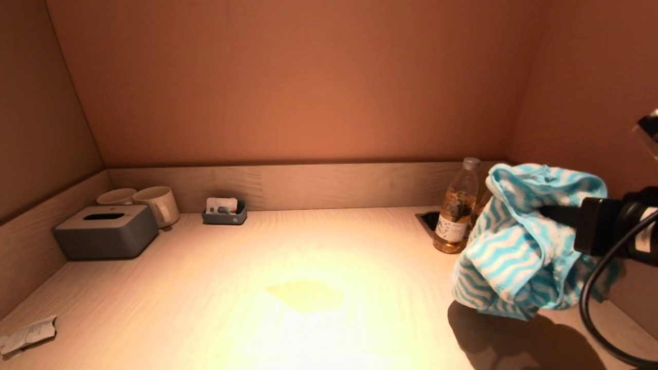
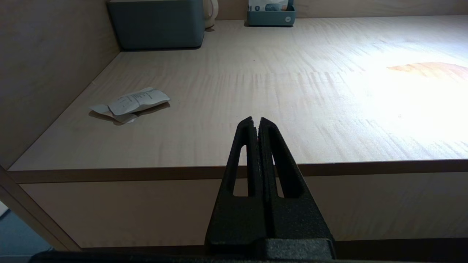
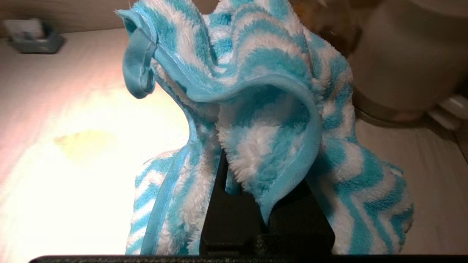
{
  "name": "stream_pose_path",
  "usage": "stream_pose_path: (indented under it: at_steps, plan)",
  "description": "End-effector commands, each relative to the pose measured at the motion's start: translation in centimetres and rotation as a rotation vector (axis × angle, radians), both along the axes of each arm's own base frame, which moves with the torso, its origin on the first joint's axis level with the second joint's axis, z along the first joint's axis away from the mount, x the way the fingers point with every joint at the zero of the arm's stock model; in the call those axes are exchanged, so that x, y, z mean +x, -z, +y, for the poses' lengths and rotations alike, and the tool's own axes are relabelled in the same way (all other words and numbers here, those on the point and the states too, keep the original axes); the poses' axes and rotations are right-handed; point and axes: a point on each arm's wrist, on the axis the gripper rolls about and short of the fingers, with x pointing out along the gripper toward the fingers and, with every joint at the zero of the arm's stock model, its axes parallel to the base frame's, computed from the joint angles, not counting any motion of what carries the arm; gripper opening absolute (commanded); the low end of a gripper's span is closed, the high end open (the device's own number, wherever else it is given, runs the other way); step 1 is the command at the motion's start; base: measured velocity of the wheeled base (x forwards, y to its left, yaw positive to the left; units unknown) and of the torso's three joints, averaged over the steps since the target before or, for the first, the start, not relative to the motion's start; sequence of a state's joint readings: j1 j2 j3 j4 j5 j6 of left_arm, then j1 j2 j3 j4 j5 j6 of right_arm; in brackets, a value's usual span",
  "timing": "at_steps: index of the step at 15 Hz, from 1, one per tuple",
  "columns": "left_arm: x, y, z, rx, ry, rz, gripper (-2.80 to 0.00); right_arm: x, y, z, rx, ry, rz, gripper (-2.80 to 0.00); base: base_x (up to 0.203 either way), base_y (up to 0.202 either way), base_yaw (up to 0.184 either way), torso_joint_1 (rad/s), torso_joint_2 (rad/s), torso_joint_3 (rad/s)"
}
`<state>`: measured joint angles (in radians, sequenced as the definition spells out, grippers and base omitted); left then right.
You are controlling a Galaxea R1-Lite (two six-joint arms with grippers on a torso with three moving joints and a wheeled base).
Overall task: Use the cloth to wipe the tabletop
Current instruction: Sweep the stains on the table
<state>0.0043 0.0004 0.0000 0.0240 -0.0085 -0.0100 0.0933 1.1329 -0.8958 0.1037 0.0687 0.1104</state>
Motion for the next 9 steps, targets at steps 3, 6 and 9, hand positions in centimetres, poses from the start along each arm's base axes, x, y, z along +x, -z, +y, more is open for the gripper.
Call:
stream_pose_path:
  at_steps: [3, 6, 9]
  plan:
    - [0.0, 0.0, 0.0, -0.001, 0.000, 0.000, -2.80, -0.3, -2.2, 2.7, -0.009, -0.166, 0.034, -2.80, 0.000, 0.000, 0.000, 0.000, 0.00, 0.000]
    - [0.0, 0.0, 0.0, -0.001, 0.000, 0.000, -2.80, 3.1, -1.8, 5.4, -0.038, -0.227, 0.093, -2.80, 0.000, 0.000, 0.000, 0.000, 0.00, 0.000]
    - [0.0, 0.0, 0.0, -0.001, -0.001, 0.000, -2.80, 7.0, -1.5, 8.6, -0.060, -0.274, 0.127, -2.80, 0.000, 0.000, 0.000, 0.000, 0.00, 0.000]
